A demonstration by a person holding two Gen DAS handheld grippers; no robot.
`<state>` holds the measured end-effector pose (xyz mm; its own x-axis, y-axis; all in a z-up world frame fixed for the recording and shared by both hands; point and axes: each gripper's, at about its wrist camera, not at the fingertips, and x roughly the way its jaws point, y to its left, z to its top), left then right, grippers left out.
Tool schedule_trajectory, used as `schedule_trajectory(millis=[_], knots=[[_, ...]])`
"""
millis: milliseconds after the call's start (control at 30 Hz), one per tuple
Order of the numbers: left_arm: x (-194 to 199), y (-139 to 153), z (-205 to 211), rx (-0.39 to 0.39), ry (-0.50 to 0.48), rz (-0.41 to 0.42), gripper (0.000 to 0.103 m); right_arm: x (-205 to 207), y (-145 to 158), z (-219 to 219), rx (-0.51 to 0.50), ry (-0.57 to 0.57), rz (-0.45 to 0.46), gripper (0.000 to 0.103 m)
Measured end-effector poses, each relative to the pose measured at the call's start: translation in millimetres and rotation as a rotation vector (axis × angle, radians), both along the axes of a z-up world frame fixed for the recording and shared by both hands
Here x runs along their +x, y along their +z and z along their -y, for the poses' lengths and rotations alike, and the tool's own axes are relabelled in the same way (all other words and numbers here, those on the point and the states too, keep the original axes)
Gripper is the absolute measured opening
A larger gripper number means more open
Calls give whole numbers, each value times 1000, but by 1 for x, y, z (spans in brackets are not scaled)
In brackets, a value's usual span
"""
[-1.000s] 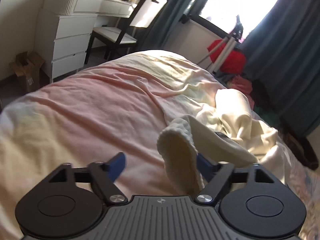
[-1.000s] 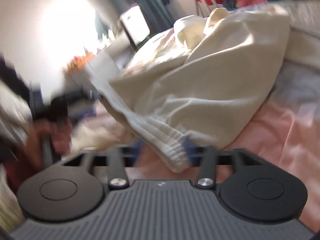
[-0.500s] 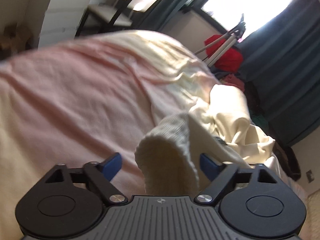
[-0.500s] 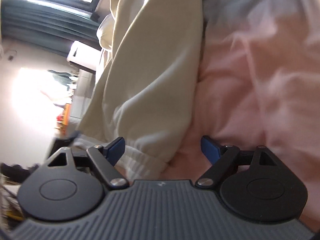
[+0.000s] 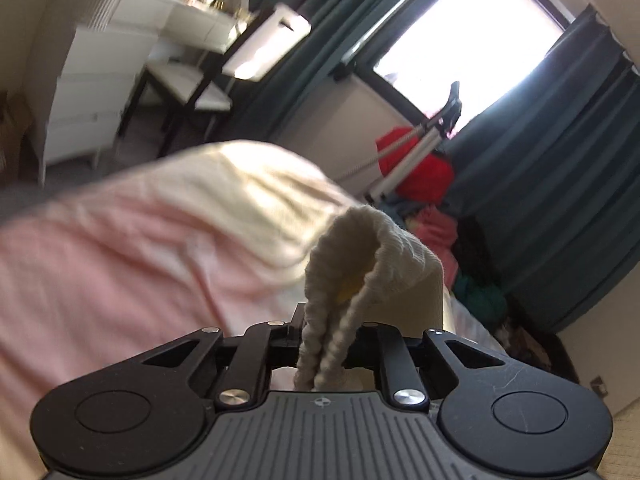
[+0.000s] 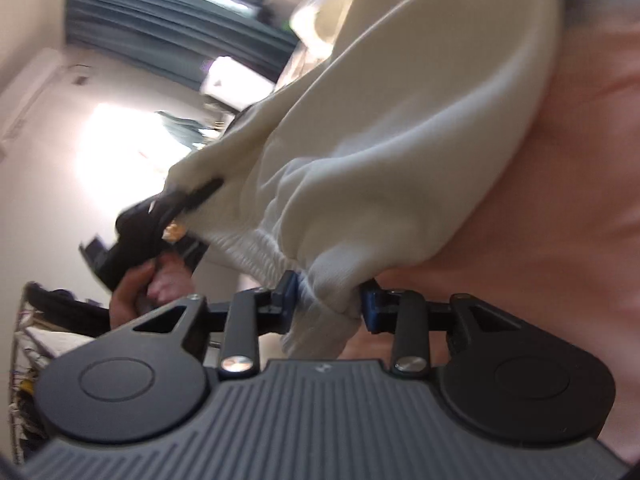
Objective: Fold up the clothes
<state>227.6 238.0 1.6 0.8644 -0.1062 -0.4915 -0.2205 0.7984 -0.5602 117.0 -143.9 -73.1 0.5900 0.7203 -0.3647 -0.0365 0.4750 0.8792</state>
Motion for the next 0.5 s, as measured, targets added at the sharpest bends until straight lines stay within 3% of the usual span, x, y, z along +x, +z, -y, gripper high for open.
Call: schedule_trajectory(millis=[133, 233, 333, 433, 500], knots=[[53, 39, -47, 127, 53, -15, 15, 33, 8, -81, 105, 63, 58, 34], [105, 44, -82, 259, 77, -84, 15, 60, 8, -144, 150, 129, 85, 33], [158, 14, -104, 438, 37, -186, 16, 81, 2, -199, 136, 196, 125, 33], [192, -43, -119, 425, 23, -283, 16, 94, -15, -240, 2, 274, 134, 31], [199, -74, -123, 428, 19, -291, 20, 102, -34, -252, -65, 312, 95, 30]])
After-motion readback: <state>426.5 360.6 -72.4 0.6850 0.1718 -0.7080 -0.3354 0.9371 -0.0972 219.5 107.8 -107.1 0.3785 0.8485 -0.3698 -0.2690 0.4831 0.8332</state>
